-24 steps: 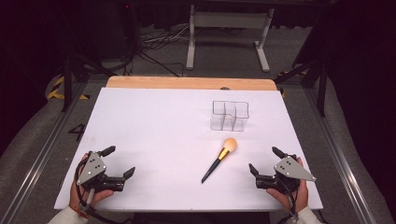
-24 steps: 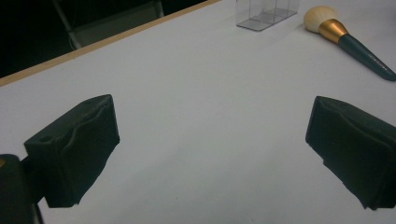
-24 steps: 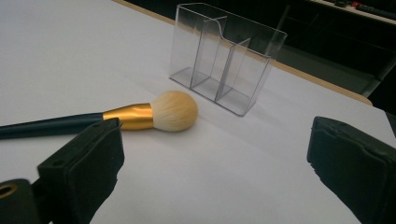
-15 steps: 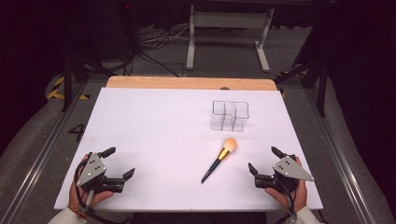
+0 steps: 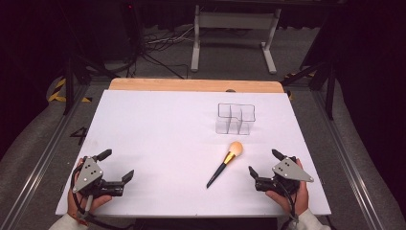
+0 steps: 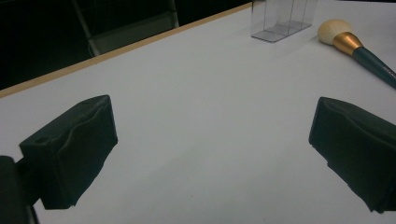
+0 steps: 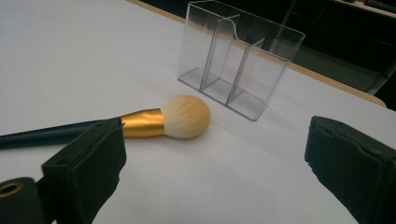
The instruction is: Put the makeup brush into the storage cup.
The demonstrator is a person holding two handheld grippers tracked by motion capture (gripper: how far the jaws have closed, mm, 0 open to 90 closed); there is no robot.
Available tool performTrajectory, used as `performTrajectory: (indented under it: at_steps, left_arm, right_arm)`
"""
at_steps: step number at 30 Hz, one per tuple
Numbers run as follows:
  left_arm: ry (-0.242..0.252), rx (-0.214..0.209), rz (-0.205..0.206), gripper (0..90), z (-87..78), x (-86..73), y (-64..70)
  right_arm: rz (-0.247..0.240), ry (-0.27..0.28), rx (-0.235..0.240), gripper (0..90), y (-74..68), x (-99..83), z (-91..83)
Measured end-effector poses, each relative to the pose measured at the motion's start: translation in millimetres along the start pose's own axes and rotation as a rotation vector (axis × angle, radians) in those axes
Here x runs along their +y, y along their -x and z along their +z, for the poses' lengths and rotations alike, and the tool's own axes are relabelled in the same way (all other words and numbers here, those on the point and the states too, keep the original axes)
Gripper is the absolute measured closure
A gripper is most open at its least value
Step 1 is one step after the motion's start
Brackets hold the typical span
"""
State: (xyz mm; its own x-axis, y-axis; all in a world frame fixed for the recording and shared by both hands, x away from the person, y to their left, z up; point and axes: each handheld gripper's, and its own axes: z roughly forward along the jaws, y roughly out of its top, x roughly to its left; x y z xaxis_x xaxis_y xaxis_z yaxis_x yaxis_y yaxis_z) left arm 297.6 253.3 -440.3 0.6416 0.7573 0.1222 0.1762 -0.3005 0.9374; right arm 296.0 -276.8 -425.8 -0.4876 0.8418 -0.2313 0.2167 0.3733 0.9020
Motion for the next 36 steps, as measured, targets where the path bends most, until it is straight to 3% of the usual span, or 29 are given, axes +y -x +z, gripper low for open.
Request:
performTrajectory:
  at_steps: [6, 7, 8, 9, 11, 13, 16, 19, 23, 26, 28, 30, 36]
  left_arm:
    - [0.004, 0.0, -0.015, 1.8, -2.0, -0.8, -0.8]
    - [0.002, -0.001, -0.015, 2.0, -2.0, -1.0, -0.9]
    - [0.004, -0.011, -0.019, 2.0, -1.0, -1.2, -1.4]
    - [0.004, -0.011, -0.019, 2.0, -1.0, -1.2, -1.4]
    - [0.002, -0.027, -0.022, 2.0, 0.2, -1.2, -0.9]
    - [-0.004, -0.033, -0.017, 2.0, 1.0, -0.4, -0.4]
    - [0.001, -0.039, -0.015, 2.2, 2.5, 1.5, 0.9]
    - [-0.006, -0.048, -0.006, 2.3, 3.5, 2.1, 0.9]
    - [-0.005, -0.051, -0.02, 2.6, 3.9, 2.5, 0.3]
    - [-0.003, -0.049, -0.027, 2.7, 4.1, 2.8, 0.3]
    - [-0.009, -0.048, -0.028, 2.8, 4.2, 3.1, 0.0]
    - [-0.008, -0.047, -0.031, 2.9, 4.6, 3.0, -0.1]
    - [-0.018, -0.045, -0.033, 3.2, 6.5, 2.4, -0.2]
  right_arm:
    - [0.031, -0.025, -0.014, 8.2, -0.7, 6.4, 2.6]
    - [0.046, -0.026, -0.012, 9.0, -0.1, 9.3, 1.7]
    - [0.109, -0.055, -0.012, 10.5, 2.4, 15.5, 2.0]
    - [0.109, -0.055, -0.012, 10.5, 2.4, 15.5, 2.0]
    - [0.202, -0.132, 0.032, 11.9, 7.1, 22.6, 7.4]
    - [0.251, -0.247, 0.041, 12.7, 9.5, 29.9, 16.1]
    - [0.33, -0.356, 0.054, 16.0, 13.0, 41.3, 28.5]
    - [0.404, -0.472, 0.112, 14.5, 14.5, 51.9, 44.5]
    - [0.447, -0.579, 0.16, 14.0, 5.6, 58.5, 65.9]
    - [0.509, -0.668, 0.198, 12.5, -5.3, 56.7, 82.6]
    - [0.54, -0.7, 0.219, 11.6, -11.6, 56.4, 91.5]
    - [0.556, -0.719, 0.228, 10.6, -16.9, 56.9, 97.8]
    - [0.541, -0.788, 0.229, 12.3, -36.7, 56.5, 113.8]
